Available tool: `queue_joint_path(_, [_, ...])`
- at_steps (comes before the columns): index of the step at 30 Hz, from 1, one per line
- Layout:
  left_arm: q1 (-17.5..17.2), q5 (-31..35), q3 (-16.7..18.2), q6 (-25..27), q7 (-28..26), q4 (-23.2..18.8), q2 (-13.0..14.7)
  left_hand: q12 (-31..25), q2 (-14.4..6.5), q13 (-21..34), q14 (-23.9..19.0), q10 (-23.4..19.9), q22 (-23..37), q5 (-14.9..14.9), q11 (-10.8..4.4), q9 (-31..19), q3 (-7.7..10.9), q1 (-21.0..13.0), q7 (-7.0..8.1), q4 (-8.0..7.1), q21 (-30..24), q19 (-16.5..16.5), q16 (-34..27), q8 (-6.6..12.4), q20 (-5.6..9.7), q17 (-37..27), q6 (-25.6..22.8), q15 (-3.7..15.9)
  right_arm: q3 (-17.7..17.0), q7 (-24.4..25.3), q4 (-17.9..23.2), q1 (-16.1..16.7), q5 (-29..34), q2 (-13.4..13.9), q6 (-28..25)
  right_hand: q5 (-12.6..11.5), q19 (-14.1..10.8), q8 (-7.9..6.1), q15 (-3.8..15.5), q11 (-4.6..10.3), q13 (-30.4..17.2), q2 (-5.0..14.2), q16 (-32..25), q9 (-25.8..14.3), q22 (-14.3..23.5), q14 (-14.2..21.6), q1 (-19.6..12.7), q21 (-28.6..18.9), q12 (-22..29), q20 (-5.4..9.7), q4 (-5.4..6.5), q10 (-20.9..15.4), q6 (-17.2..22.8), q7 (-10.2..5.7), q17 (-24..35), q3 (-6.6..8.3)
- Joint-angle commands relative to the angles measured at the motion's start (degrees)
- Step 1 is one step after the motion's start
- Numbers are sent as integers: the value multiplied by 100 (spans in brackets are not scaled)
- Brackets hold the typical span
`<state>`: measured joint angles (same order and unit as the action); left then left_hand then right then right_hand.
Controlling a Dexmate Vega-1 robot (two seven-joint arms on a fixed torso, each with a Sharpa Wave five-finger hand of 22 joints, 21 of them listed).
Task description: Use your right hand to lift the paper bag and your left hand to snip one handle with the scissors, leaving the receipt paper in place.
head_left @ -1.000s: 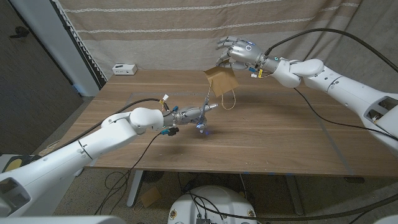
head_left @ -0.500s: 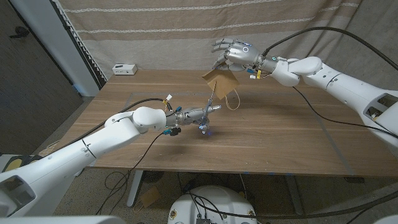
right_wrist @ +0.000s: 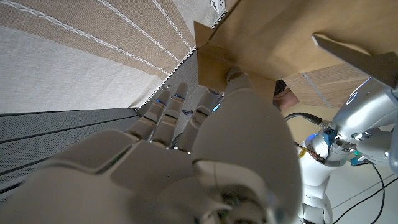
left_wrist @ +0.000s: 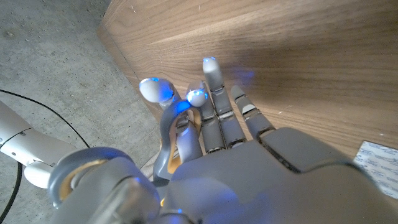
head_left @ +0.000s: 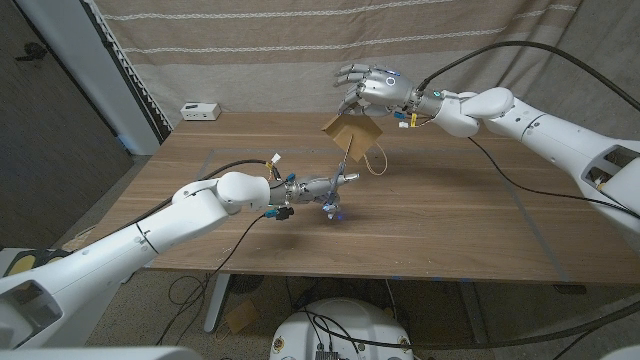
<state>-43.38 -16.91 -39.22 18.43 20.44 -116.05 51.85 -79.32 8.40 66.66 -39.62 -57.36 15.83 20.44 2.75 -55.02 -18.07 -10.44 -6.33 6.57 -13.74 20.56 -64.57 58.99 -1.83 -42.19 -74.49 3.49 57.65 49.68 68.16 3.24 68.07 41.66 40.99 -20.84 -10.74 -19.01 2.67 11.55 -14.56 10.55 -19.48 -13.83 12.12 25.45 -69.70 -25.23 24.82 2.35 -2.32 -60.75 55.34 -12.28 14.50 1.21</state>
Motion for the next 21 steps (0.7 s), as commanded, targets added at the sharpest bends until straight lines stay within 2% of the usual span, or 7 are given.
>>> queue_joint_path(1, [-26,-14,25,-90,-47,63,-48,-52,-38,14,-7,-192,12,45,-115,-10,-93,-50,-472,15,-14,27,-57,802,-11,9,-443,420,32,-3,136,25,39,54,62,8,-34,-9,1064,7,-341,29,15,-9,20,-6,10,-49,30,727,38,20,-12,-5,23,18])
queue_joint_path(8, [-111,-242,119,-216,-49,155,-107,-109,-193,64,-53,-229,18,108,-132,37,-24,-182,-467,10,-29,52,-110,782,-8,7,-451,442,12,-108,157,47,24,55,93,19,-39,-10,1066,9,-334,25,17,-20,19,-7,6,-64,30,724,45,15,-11,-6,24,29])
queue_joint_path(10, [-118,-224,116,-218,-79,152,-104,-141,-206,107,-57,-225,17,119,-135,-35,-22,-212,-468,12,-34,65,-128,855,-5,-5,-513,440,11,-118,176,60,33,57,95,22,-38,-5,1065,9,-330,25,17,-18,19,-8,5,-67,28,730,47,17,-15,-6,24,31])
queue_joint_path(13, [-112,-227,99,-228,-59,169,-103,-150,-206,113,-64,-225,16,125,-137,2,-26,-229,-469,13,-34,68,-146,816,-3,-21,-457,438,15,-163,165,54,49,43,96,27,-41,-7,1066,7,-339,22,19,-25,19,-10,5,-73,37,727,50,8,-13,-6,23,33])
queue_joint_path(17, [-118,-224,89,-254,-65,169,-111,-162,-201,112,-78,-233,14,138,-158,-47,-38,-262,-469,13,-35,73,-151,869,0,-3,-495,437,16,-199,132,45,53,21,76,32,-35,-4,1066,7,-332,22,21,-26,19,-12,4,-77,33,729,53,13,-16,-5,23,37])
queue_joint_path(21, [-154,-231,94,-318,-91,184,-118,-167,-362,79,-62,-267,13,189,-187,34,20,-367,-459,-8,-37,75,-179,820,3,-11,-478,457,17,-231,148,52,73,21,24,36,-43,-1,1067,7,-327,19,23,-26,18,-13,4,-86,30,717,56,14,-16,-5,22,40])
